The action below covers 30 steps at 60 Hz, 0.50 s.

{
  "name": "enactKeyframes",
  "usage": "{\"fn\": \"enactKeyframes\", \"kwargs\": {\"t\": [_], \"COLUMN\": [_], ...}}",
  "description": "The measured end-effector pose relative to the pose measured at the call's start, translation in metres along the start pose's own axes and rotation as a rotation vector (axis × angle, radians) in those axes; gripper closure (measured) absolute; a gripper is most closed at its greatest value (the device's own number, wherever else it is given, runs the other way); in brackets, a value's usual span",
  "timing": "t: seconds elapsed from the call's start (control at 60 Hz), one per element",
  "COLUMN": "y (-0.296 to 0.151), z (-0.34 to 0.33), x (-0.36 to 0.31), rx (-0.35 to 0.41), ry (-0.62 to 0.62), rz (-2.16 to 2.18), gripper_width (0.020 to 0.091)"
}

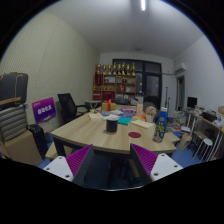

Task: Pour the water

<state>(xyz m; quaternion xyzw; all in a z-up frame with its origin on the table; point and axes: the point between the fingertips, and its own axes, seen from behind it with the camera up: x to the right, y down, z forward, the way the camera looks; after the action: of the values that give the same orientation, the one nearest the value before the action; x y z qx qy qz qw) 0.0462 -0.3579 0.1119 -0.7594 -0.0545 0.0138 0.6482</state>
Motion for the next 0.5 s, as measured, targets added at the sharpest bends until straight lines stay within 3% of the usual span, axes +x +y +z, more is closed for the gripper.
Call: {"fn": "enactKeyframes", "kwargs": {"t": [0.233, 0.333, 0.4, 0.5], "y": [-0.003, -0.020, -0.024, -0.024], "z": [0.025, 0.043, 0.058, 0.090], "x": [0.028, 0.055, 0.095, 0.161], "rx": [0.024, 0.094, 0.131, 0.130], "ry": [0.034, 0.032, 0.083, 0.165], "rz": [-0.008, -0.032, -0.034, -0.042], "gripper_width": [0.0278, 0.0277, 0.0281, 0.0280]}}
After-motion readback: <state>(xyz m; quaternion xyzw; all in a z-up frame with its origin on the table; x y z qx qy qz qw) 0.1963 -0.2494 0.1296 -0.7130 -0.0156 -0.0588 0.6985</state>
